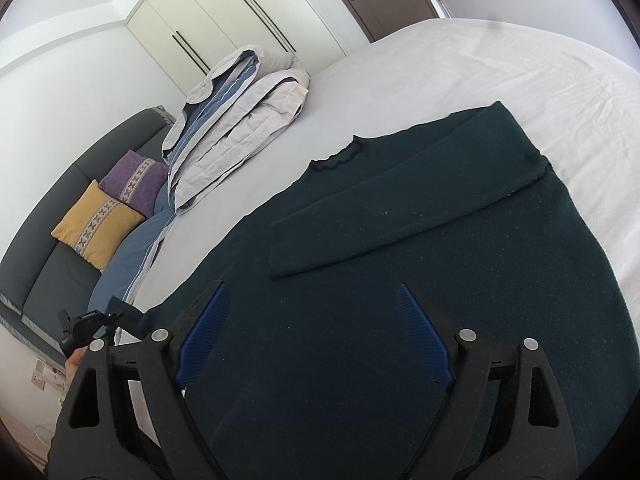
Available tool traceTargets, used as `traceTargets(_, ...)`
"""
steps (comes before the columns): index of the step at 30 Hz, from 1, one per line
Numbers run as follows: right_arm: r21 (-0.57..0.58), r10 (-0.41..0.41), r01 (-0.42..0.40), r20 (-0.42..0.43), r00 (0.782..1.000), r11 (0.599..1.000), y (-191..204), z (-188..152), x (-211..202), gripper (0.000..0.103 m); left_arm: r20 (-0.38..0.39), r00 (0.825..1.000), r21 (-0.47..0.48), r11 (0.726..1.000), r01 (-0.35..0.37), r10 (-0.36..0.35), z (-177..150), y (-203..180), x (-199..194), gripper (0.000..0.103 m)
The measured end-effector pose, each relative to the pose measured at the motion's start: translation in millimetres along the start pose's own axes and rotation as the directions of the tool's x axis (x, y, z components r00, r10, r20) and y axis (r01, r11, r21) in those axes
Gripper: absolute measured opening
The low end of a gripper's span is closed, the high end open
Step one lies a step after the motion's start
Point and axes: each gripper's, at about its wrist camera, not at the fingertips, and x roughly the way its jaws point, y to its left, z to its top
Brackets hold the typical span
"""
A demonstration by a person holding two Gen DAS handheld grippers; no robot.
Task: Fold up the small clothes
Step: 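Grasp the other sleeve with the left tool and lay it across the body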
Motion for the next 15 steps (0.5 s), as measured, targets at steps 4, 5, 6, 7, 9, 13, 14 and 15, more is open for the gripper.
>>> traceTargets(4,0.055,-0.011,0.010,0.015,1.000,0.998,-32,-7,-17,0.085,-0.045,0.999,0.296,0.954,0.040,-0.028,-41,-108,14,0.008)
traceTargets(5,0.070,-0.014,0.013,0.017,1.000,0.997,-40,-9,-20,0.085,-0.070,0.997,0.358,0.932,0.054,-0.031,-56,-133,20,0.008)
traceTargets(6,0.086,-0.017,0.015,0.019,1.000,0.996,-48,-10,-23,0.085,-0.097,0.995,0.414,0.908,0.072,-0.034,-72,-158,28,0.008)
traceTargets(7,0.099,-0.019,0.017,0.022,1.000,0.995,-55,-11,-26,0.085,-0.125,0.991,0.457,0.884,0.093,-0.040,-90,-180,35,0.008)
traceTargets(9,0.126,-0.024,0.020,0.032,0.999,0.992,-70,-15,-34,0.085,-0.172,0.984,0.523,0.842,0.135,-0.050,-125,-219,49,0.008)
traceTargets(13,0.167,-0.041,0.031,0.054,0.998,0.986,-98,-17,-51,0.085,-0.240,0.969,0.611,0.766,0.199,-0.061,-189,-284,72,0.008)
traceTargets(14,0.176,-0.047,0.035,0.061,0.997,0.984,-105,-17,-56,0.085,-0.248,0.967,0.632,0.745,0.212,-0.064,-204,-298,76,0.008)
traceTargets(15,0.188,-0.052,0.039,0.068,0.996,0.981,-112,-17,-60,0.085,-0.257,0.964,0.654,0.722,0.224,-0.066,-219,-310,79,0.008)
